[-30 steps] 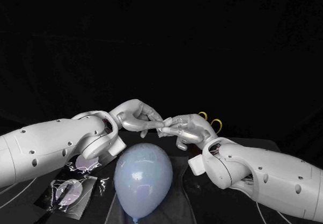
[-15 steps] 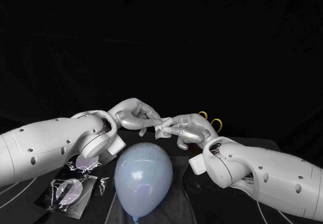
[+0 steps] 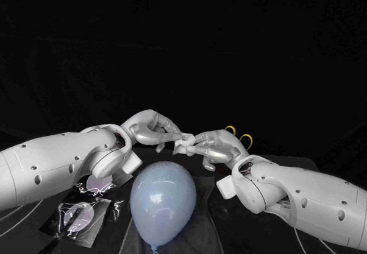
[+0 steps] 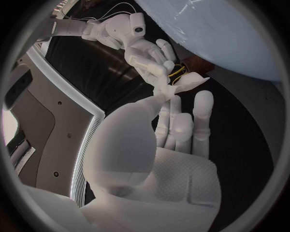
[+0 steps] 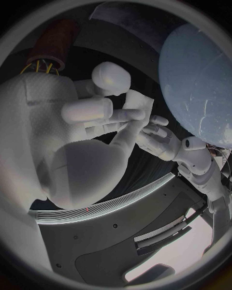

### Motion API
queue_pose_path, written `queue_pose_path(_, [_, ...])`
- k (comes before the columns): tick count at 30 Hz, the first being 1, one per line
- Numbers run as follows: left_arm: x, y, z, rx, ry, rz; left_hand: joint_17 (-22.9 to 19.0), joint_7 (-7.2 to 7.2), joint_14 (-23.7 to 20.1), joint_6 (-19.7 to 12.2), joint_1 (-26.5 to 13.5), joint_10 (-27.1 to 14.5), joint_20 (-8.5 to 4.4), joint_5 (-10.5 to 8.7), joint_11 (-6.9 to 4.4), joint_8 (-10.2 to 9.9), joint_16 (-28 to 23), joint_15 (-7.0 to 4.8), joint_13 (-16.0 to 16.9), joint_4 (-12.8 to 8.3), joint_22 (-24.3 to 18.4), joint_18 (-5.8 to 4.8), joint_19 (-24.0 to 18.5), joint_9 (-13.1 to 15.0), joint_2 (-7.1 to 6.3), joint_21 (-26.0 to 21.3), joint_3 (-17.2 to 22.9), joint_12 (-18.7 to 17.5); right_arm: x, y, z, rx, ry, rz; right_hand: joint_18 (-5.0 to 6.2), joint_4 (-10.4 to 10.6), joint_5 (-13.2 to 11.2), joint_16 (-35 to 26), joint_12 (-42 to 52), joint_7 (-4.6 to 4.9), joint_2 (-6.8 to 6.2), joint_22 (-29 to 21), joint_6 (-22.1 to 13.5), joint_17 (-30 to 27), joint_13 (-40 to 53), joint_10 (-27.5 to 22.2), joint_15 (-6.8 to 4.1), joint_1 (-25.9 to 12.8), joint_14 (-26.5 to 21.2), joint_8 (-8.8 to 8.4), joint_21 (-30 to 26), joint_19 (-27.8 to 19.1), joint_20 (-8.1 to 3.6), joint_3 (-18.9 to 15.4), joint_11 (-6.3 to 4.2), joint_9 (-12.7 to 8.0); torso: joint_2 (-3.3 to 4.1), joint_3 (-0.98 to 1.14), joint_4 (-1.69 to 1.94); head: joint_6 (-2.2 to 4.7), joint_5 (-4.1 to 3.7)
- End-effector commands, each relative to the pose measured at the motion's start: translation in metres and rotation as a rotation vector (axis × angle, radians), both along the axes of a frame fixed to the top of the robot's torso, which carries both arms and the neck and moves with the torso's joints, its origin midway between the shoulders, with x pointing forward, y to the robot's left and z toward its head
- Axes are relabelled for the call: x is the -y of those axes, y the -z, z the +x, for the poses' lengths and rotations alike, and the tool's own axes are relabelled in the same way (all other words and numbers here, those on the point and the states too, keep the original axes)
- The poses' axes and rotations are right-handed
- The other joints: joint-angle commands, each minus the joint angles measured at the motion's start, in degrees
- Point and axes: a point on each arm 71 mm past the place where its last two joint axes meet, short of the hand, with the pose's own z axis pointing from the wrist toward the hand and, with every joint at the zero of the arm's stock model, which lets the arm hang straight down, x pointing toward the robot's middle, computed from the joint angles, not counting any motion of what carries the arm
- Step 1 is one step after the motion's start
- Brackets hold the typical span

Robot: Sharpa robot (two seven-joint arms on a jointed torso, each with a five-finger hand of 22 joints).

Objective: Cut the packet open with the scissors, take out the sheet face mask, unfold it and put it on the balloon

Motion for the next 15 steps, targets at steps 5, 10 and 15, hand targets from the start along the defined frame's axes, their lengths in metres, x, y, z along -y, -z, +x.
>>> queue_pose_path(5, [-0.003, -0.003, 0.003, -0.001, -0.027, -0.033, -0.2, -0.13, 0.2, -0.2, -1.4, -0.3, -0.02, 0.16, -0.06, 0.6, 0.2, 0.27, -0.2, 0.1, 0.0, -0.09, -0.4, 2.2, -0.2, 0.1, 0.4, -0.4, 0.002, 0.001, 0.002, -0.017, -0.009, -0.072, 0.69, 0.0, 0.2, 0.2, 0.2, -0.06, 0.24, 0.1, 0.2, 0.0, 0.1, 1.3, -0.41, -0.1, 2.3, 0.38, 0.2, 0.3, 0.1, 0.6, -0.91, 0.1, 0.01, 0.03, 0.0, -0.04, -0.06])
queue_pose_path(10, [-0.004, -0.002, 0.004, -0.009, -0.031, -0.032, -0.4, -0.37, 0.0, -0.3, -1.9, -0.3, 0.05, 0.15, 0.02, 1.0, 0.2, 0.36, -0.3, 0.3, -0.1, -0.08, -0.6, 2.5, -0.32, 0.0, 0.3, -0.5, 0.006, -0.005, 0.007, -0.021, 0.004, -0.107, 0.68, -0.1, 0.2, 0.2, 0.2, -0.05, 0.19, 0.1, 0.2, 0.1, 0.2, 1.4, -0.42, -0.2, 2.3, 0.48, 0.3, 0.4, 0.09, 0.8, -0.91, 0.2, 0.01, 0.0, 0.01, -0.08, -0.16])
queue_pose_path(15, [-0.003, -0.002, 0.004, -0.018, -0.027, -0.028, -0.4, -0.72, 0.0, -0.1, -2.5, -0.2, 0.12, 0.14, 0.04, 1.4, 0.2, 0.41, -0.4, 0.4, -0.1, -0.07, -0.7, 2.8, -0.68, 0.0, 0.1, -0.5, 0.008, -0.011, 0.013, -0.02, 0.013, -0.133, 0.68, -0.1, 0.2, 0.2, 0.2, -0.05, 0.18, 0.2, 0.2, 0.2, 0.2, 1.4, -0.42, -0.2, 2.4, 0.5, 0.3, 0.4, 0.09, 0.8, -0.91, 0.2, -0.01, -0.02, 0.01, -0.09, -0.21])
